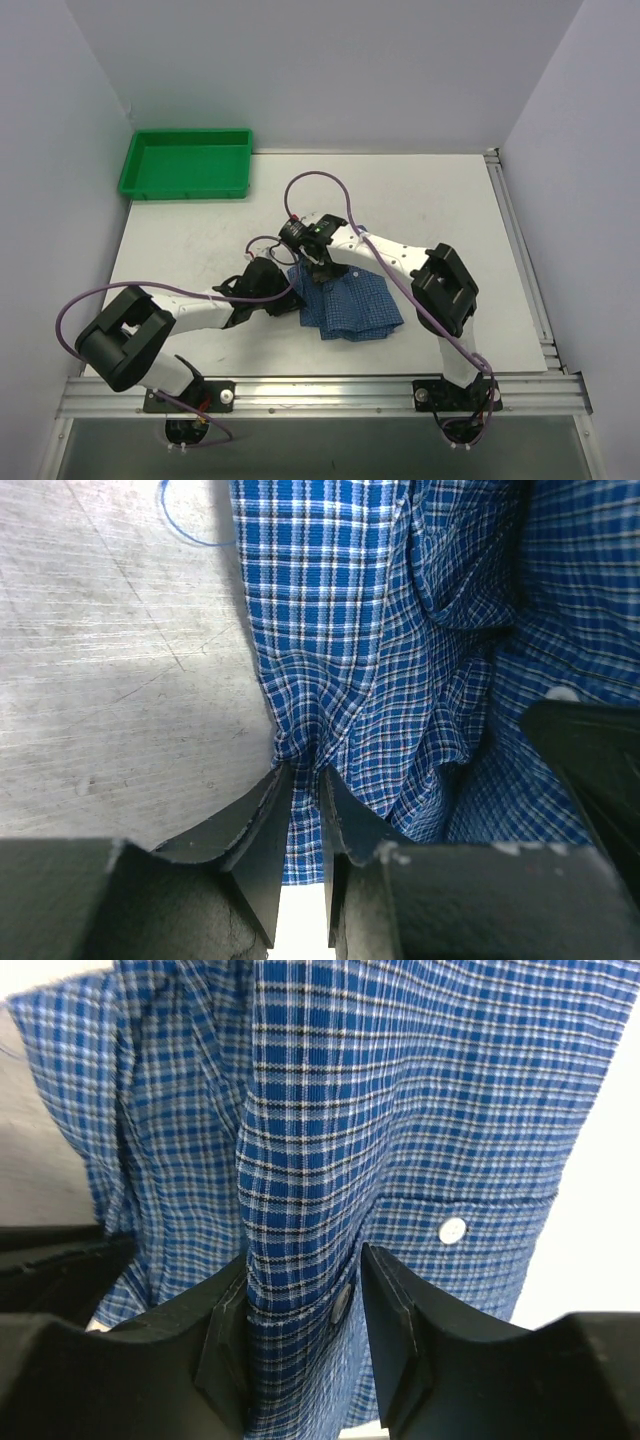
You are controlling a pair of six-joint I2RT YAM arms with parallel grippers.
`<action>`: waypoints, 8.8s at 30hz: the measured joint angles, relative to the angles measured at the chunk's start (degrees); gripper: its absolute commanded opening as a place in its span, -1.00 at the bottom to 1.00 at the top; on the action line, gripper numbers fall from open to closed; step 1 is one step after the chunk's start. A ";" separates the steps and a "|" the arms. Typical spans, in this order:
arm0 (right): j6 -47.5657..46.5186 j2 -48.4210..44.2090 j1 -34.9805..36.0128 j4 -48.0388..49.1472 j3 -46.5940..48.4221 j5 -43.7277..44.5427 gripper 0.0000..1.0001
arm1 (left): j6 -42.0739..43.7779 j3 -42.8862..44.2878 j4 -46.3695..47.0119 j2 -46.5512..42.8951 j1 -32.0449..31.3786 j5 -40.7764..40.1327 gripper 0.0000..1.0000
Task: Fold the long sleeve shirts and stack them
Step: Fold the shirt
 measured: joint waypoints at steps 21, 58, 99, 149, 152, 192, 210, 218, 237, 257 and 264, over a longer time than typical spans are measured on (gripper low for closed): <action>2.51 -0.02 -1.57 7.37 -0.48 -8.13 0.14 | -1.36 -0.90 1.40 -0.28 -0.02 0.00 -0.33; 10.56 -47.25 -25.49 33.57 -55.52 -36.87 0.04 | -2.82 7.56 -17.42 -7.04 -7.26 -1.88 0.23; 6.56 -42.36 -27.69 35.56 -46.36 -37.42 0.02 | 3.61 25.24 -9.86 13.09 14.60 6.69 0.10; 16.50 -44.30 -31.67 51.84 -71.30 -46.03 -0.33 | -3.34 2.05 -4.26 0.28 -13.44 4.31 -0.24; 15.58 -44.74 -31.95 49.64 -70.31 -45.86 -0.34 | -4.46 0.20 -2.29 -0.48 -11.72 6.32 -0.21; 5.55 -20.83 -21.33 41.42 -45.55 -44.70 -0.28 | 20.24 31.04 -29.42 17.35 16.31 9.64 0.09; 9.88 -37.46 -28.79 45.13 -51.82 -43.98 -0.27 | 19.28 11.37 -30.56 -15.61 14.58 0.17 0.61; 9.22 -33.05 -31.63 47.98 -60.22 -46.07 -0.28 | 10.75 -0.72 -25.31 -14.95 10.29 1.51 0.23; 20.20 -25.79 -30.53 66.99 -61.96 -50.84 -0.26 | 19.45 28.79 -26.58 15.93 23.91 3.41 -0.03; 5.99 -58.40 -48.98 28.02 -55.95 -39.87 1.00 | 37.20 39.28 -38.36 6.73 -25.59 -32.81 0.95; 5.73 -62.60 -54.12 20.94 -56.61 -38.12 1.00 | 43.28 50.40 -39.04 25.59 -34.99 -41.44 0.90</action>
